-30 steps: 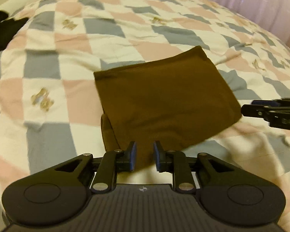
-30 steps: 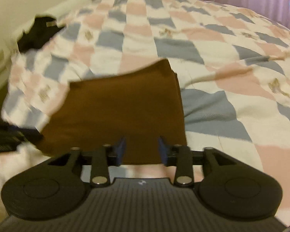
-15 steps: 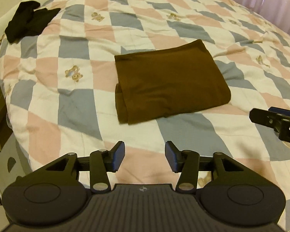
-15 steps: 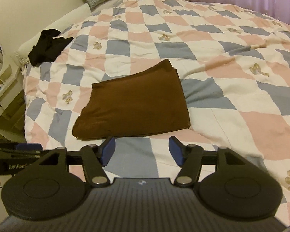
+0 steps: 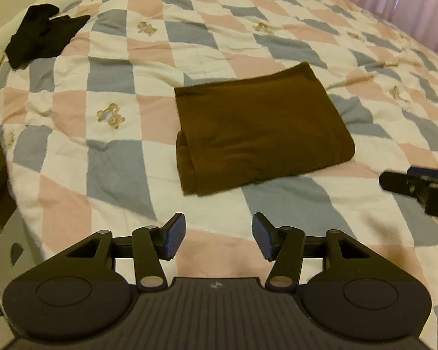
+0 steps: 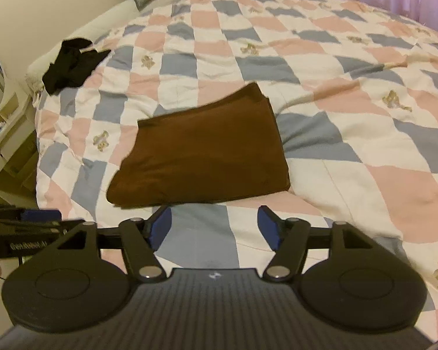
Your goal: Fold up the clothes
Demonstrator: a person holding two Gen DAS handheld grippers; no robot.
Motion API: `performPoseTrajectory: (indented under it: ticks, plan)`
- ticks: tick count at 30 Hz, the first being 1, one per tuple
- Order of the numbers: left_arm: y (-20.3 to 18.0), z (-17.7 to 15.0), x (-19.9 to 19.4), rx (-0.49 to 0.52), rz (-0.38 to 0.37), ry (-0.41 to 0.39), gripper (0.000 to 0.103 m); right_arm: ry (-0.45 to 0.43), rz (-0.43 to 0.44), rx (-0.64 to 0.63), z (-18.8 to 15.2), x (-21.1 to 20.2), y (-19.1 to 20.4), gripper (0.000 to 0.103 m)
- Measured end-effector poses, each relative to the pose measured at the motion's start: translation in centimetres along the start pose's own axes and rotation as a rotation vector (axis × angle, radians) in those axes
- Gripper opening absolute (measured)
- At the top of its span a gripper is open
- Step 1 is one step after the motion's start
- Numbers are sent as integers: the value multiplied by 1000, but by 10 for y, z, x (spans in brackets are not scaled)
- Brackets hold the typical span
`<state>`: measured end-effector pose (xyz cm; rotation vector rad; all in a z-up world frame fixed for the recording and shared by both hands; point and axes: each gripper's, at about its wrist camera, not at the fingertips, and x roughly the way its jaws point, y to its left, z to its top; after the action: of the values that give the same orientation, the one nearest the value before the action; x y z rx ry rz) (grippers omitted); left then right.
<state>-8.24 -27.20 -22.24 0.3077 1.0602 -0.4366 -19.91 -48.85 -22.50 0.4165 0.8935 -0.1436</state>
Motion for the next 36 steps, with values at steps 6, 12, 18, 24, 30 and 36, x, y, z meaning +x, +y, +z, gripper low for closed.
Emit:
performPoseTrajectory:
  ticks: [6, 12, 18, 24, 30, 36]
  plan:
    - [41, 41, 45, -31, -68, -80, 59, -7, 51, -53, 44, 44, -25, 54]
    - [61, 106, 114, -9, -77, -142, 59, -68, 87, -4, 125, 117, -65, 47]
    - [69, 150, 178, -17, -104, -125, 58, -41, 105, 17, 165, 181, -95, 49]
    - [74, 166, 212, -16, -122, -108, 48, 3, 192, -32, 182, 222, -96, 43]
    - [68, 171, 229, 49, -148, -85, 38, 61, 268, 96, 187, 223, -114, 8]
    - [50, 179, 244, 142, -88, -100, 40, 163, 175, 189, 188, 248, -126, 7]
